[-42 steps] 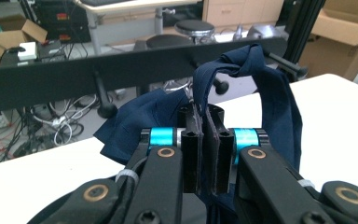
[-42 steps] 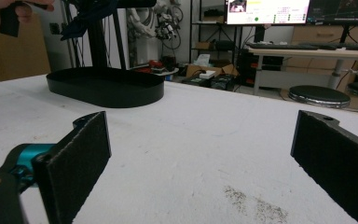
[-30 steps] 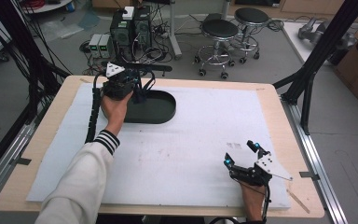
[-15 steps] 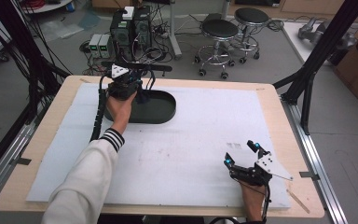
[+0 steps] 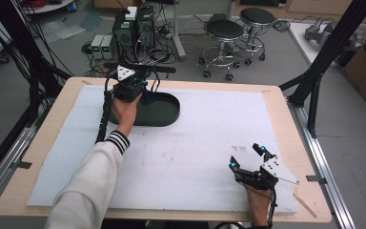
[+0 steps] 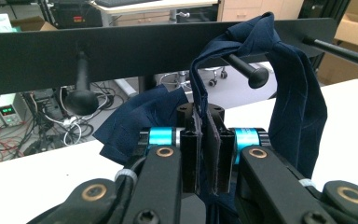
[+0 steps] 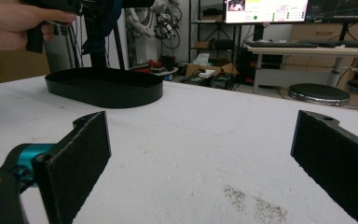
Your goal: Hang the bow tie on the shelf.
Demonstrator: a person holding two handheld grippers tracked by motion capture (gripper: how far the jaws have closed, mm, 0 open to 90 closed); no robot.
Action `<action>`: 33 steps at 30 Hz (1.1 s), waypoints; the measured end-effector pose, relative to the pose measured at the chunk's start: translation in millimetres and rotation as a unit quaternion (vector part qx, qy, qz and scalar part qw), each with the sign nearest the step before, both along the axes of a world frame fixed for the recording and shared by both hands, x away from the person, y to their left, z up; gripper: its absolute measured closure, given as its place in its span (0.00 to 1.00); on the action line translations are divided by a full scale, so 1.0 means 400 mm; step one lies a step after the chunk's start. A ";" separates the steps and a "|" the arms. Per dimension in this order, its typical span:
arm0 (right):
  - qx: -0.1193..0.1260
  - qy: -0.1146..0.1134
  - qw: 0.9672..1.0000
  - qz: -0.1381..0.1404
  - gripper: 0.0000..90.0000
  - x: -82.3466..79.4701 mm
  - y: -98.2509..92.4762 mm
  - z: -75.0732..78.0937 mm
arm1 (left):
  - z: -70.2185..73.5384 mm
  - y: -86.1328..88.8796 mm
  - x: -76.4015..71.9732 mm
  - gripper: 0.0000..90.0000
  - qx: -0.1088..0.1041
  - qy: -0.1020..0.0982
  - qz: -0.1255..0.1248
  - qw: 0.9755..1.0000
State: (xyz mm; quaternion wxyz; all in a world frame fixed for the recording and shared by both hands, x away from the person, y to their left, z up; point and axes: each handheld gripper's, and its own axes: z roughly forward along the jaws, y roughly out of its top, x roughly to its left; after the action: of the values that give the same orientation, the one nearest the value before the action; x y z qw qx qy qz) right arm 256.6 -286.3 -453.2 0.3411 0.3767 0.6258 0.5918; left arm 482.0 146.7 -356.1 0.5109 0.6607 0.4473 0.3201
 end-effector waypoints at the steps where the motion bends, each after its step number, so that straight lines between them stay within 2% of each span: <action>1: 0.001 0.002 1.000 -0.001 0.04 -0.001 0.000 0.000 | -0.001 0.000 0.001 0.94 -0.002 0.002 0.001 1.000; 7: 0.001 0.002 1.000 -0.001 0.04 -0.001 0.000 0.000 | -0.005 -0.002 0.002 0.90 0.004 0.004 -0.002 1.000; 10: -0.001 -0.001 1.000 0.000 0.04 0.000 0.000 0.000 | 0.000 -0.006 -0.003 0.84 0.014 -0.008 0.002 1.000; 13: -0.002 -0.002 1.000 0.000 0.04 0.000 0.000 0.000 | 0.001 -0.006 -0.004 0.81 0.020 -0.010 0.001 1.000; 15: 0.000 -0.002 1.000 0.001 0.04 -0.001 0.000 0.000 | -0.002 -0.005 -0.003 0.76 0.026 -0.005 0.001 1.000; 17: -0.002 -0.002 1.000 0.001 0.04 0.000 -0.001 0.000 | -0.002 -0.004 -0.002 0.66 0.034 -0.007 0.001 0.999; 19: 0.002 0.001 1.000 0.001 0.04 0.000 -0.001 0.000 | -0.005 -0.004 -0.001 0.55 0.038 0.000 0.000 0.999; 20: 0.001 0.000 1.000 0.001 0.04 0.000 -0.001 0.000 | -0.007 -0.002 0.001 0.51 0.034 0.007 -0.012 0.999; 22: 0.002 0.001 1.000 0.001 0.04 0.000 -0.001 0.000 | -0.009 0.000 0.001 0.41 0.034 0.019 -0.017 0.999; 25: 0.002 0.000 1.000 0.002 0.04 -0.001 -0.001 0.000 | -0.008 0.002 -0.006 0.32 0.040 0.017 -0.033 0.999; 27: 0.001 -0.002 1.000 0.002 0.04 0.000 -0.001 -0.001 | -0.002 0.007 -0.014 0.26 0.036 0.020 -0.052 0.998; 29: 0.001 -0.002 1.000 0.002 0.04 -0.001 -0.001 -0.001 | 0.006 0.009 -0.024 0.24 0.037 0.017 -0.064 0.997; 33: 0.001 -0.003 1.000 0.002 0.04 -0.002 -0.001 -0.001 | 0.014 0.021 -0.061 0.25 0.047 0.004 -0.069 0.997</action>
State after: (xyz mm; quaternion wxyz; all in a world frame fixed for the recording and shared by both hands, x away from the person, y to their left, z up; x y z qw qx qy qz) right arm 255.8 -286.8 -453.5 0.3412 0.3745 0.6247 0.5942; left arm 457.6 155.2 -350.7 0.4982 0.7146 0.3872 0.3021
